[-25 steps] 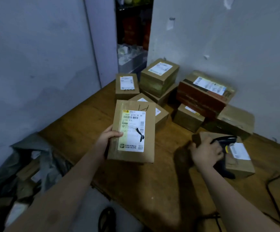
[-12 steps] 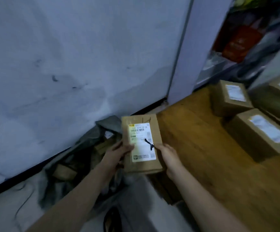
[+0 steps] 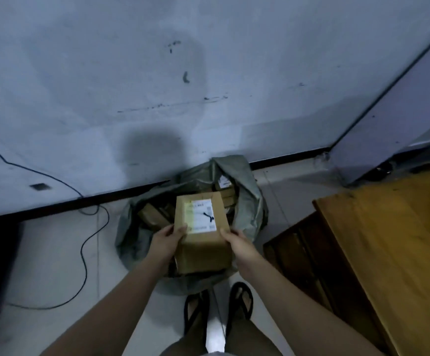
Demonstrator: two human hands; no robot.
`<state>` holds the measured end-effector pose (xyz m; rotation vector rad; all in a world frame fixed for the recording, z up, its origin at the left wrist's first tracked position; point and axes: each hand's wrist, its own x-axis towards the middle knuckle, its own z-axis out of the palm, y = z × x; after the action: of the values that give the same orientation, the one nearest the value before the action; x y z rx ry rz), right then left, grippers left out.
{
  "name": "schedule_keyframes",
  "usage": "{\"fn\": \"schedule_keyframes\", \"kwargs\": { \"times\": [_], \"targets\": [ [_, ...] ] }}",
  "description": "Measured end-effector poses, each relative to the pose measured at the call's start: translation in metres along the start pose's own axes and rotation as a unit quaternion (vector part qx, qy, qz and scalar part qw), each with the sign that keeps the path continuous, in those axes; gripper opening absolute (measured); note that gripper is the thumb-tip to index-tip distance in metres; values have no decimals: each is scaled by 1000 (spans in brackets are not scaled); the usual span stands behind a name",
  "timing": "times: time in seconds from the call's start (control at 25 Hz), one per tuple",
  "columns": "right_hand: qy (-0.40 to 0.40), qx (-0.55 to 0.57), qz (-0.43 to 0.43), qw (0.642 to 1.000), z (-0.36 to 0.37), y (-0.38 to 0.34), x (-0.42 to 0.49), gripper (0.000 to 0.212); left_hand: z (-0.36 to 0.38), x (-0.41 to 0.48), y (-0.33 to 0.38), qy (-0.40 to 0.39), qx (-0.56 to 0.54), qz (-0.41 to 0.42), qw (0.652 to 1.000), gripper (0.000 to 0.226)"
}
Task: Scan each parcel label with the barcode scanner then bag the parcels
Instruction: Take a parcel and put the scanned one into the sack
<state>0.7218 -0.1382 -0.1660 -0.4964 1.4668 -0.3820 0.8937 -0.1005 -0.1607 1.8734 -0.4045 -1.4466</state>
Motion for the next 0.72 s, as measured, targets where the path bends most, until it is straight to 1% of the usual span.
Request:
{"fn": "schedule_keyframes", "kwargs": {
  "times": [0.08, 0.12, 0.16, 0.2, 0.24, 0.28, 0.32, 0.36, 0.44, 0.48, 0.56, 0.64, 0.72],
  "targets": [
    [-42, -33, -3, 999, 7, -18, 19, 83, -16, 17, 9, 28, 34, 0, 999, 75],
    [-44, -54, 0, 998, 7, -25, 25, 95, -23, 23, 11, 38, 36, -22, 998, 72],
    [-46, -78, 12, 996, 2, -31, 28, 103, -32, 26, 13, 35, 30, -41, 998, 59],
    [-38, -98, 23, 994, -2, -38, 22, 98, -41, 26, 13, 28, 32, -59, 997, 42],
    [-27, -113, 34, 993, -9, -40, 19, 80, -50, 29, 10, 28, 45, -73, 996, 29],
    [-22, -114, 42, 992, -17, -41, 14, 57, -57, 30, 9, 32, 65, -77, 994, 23],
    [-15, -131, 52, 990, -29, -38, 18, 40, -62, 32, 9, 33, 77, -74, 994, 21],
    [0, -139, 51, 989, -39, -36, 15, 29, -63, 32, 14, 26, 73, -71, 995, 19],
    [40, -116, 19, 992, -59, -39, 9, 25, -43, 37, 31, -15, 67, -61, 996, 11],
    [57, -110, 7, 992, -72, -40, 6, 25, -26, 40, 40, -39, 88, -54, 994, 11],
    [75, -84, -17, 993, -95, -41, -9, 18, 19, 41, 59, -89, 135, -34, 986, 15],
    [100, -62, -48, 992, -124, -43, -34, 8, 70, 33, 73, -137, 149, -5, 979, 11],
    [136, -50, -75, 987, -160, -41, -60, 7, 123, 19, 79, -187, 167, 15, 968, 13]
  ]
}}
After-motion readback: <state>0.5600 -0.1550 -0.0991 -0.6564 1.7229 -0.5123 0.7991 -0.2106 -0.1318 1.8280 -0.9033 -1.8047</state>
